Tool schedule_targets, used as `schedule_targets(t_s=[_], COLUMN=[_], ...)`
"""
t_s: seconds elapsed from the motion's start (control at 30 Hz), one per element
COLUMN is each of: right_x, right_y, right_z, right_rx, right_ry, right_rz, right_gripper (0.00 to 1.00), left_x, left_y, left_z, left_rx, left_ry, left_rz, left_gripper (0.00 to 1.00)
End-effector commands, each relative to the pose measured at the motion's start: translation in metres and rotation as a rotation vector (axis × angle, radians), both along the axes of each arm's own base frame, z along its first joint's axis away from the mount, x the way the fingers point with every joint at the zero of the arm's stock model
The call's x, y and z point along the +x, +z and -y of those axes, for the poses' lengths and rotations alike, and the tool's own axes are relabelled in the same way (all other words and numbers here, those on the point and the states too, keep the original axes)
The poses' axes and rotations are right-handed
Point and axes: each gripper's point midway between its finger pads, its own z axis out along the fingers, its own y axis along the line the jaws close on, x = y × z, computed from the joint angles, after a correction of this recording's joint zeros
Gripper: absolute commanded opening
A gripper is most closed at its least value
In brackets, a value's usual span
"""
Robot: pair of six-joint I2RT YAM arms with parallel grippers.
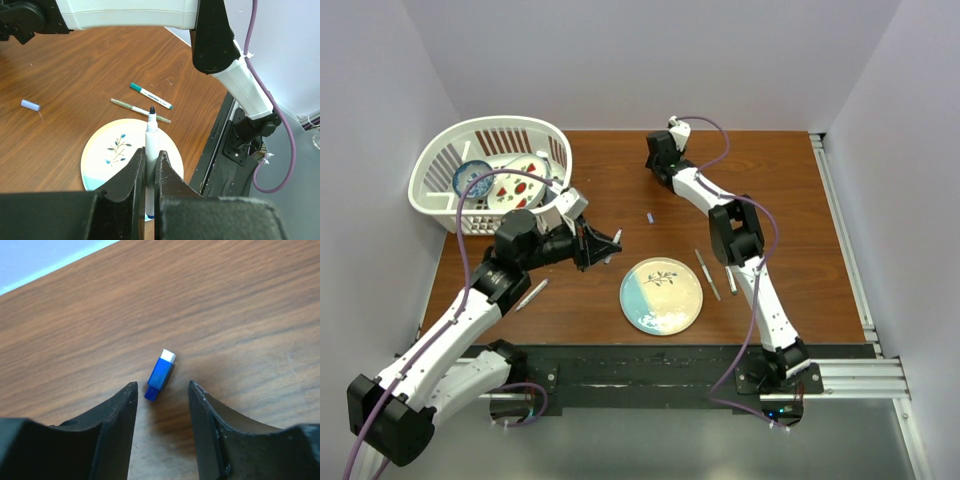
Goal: Insert the pens into the pen caps
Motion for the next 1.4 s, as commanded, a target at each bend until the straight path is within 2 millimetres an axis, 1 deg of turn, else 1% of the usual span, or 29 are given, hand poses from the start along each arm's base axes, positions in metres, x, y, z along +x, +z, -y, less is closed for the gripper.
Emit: schedule_targets(t_s=[0.0,0.03,0.13,0.2,0.3,0.43,0.53,0.57,0.73,0.77,0.83,0.9,0.93,0.97,1.0,1.03,1.07,1.1,1.13,1.17,1.2,1.23,1.3,1.33,1.37], right_x=[0.007,0.007,0.007,0.007,0.009,0.012,0.012,0.011,0.010,0.010,0.008,0.007,0.005,0.005,0.004,0.002,0.002,0.002,-0.002,-0.004,-0.006,-0.013,-0.020,-0.027,-0.033], right_y=[0.015,0.016,0.017,0.016,0.014,0.016,0.016,0.015,0.014,0.014,0.011,0.014,0.011,0.017,0.018,0.013,0.013,0.026,0.019,0.022,0.035,0.028,0.033,0.040,0.040], right_z=[0.001,0.006,0.010,0.007,0.006,0.007,0.007,0.007,0.009,0.013,0.011,0.012,0.010,0.010,0.011,0.007,0.006,0.004,0.005,0.003,0.002,0.005,0.007,0.010,0.010], right_rx=[0.011,0.001,-0.009,-0.004,-0.007,-0.008,-0.003,-0.003,-0.004,-0.004,-0.006,-0.006,-0.005,-0.003,-0.010,-0.004,-0.001,-0.004,-0.006,0.000,0.008,0.002,-0.014,-0.019,-0.029], right_ry=[-0.050,-0.077,-0.094,-0.089,-0.089,-0.091,-0.093,-0.094,-0.103,-0.109,-0.100,-0.093,-0.080,-0.075,-0.069,-0.045,-0.030,-0.012,-0.004,0.014,0.026,0.034,0.055,0.069,0.087], right_rz=[0.038,0.037,0.036,0.037,0.035,0.037,0.038,0.036,0.028,0.024,0.014,0.012,0.010,0.017,0.018,0.013,0.019,0.040,0.039,0.042,0.058,0.041,0.034,0.034,0.024], right_gripper=[0.47,0.47,0.47,0.47,0.44,0.36,0.34,0.32,0.28,0.27,0.24,0.20,0.19,0.19,0.18,0.17,0.17,0.15,0.12,0.11,0.11,0.10,0.10,0.10,0.10], left_x=[-0.003,-0.003,-0.003,-0.003,-0.003,-0.004,-0.003,-0.003,-0.004,-0.004,-0.004,-0.003,-0.003,-0.002,-0.002,-0.001,0.000,0.002,0.003,0.007,0.008,0.009,0.013,0.014,0.016], left_y=[0.016,0.016,0.016,0.016,0.018,0.018,0.019,0.019,0.020,0.020,0.021,0.022,0.022,0.022,0.020,0.020,0.021,0.020,0.020,0.019,0.013,0.015,0.016,0.016,0.017], left_z=[0.002,0.002,0.003,0.003,0.003,0.003,0.003,0.003,0.002,0.002,0.002,0.001,0.001,0.000,0.000,-0.001,-0.002,-0.004,-0.005,-0.008,-0.011,-0.014,-0.019,-0.021,-0.024], left_rx=[-0.045,-0.046,-0.048,-0.049,-0.052,-0.053,-0.054,-0.054,-0.055,-0.055,-0.057,-0.056,-0.055,-0.055,-0.051,-0.049,-0.047,-0.038,-0.032,-0.020,0.006,0.011,0.022,0.025,0.030], left_ry=[-0.024,-0.024,-0.025,-0.026,-0.026,-0.028,-0.025,-0.025,-0.022,-0.020,-0.019,-0.014,-0.012,-0.004,-0.001,0.005,0.017,0.026,0.034,0.065,0.081,0.096,0.134,0.149,0.171], left_rz=[0.046,0.046,0.044,0.043,0.047,0.047,0.050,0.051,0.053,0.054,0.057,0.060,0.062,0.064,0.061,0.063,0.066,0.071,0.076,0.082,0.071,0.080,0.098,0.103,0.115], left_gripper=[0.00,0.00,0.00,0.00,0.00,0.00,0.00,0.00,0.00,0.00,0.00,0.00,0.00,0.00,0.00,0.00,0.00,0.00,0.00,0.00,0.00,0.00,0.00,0.00,0.00])
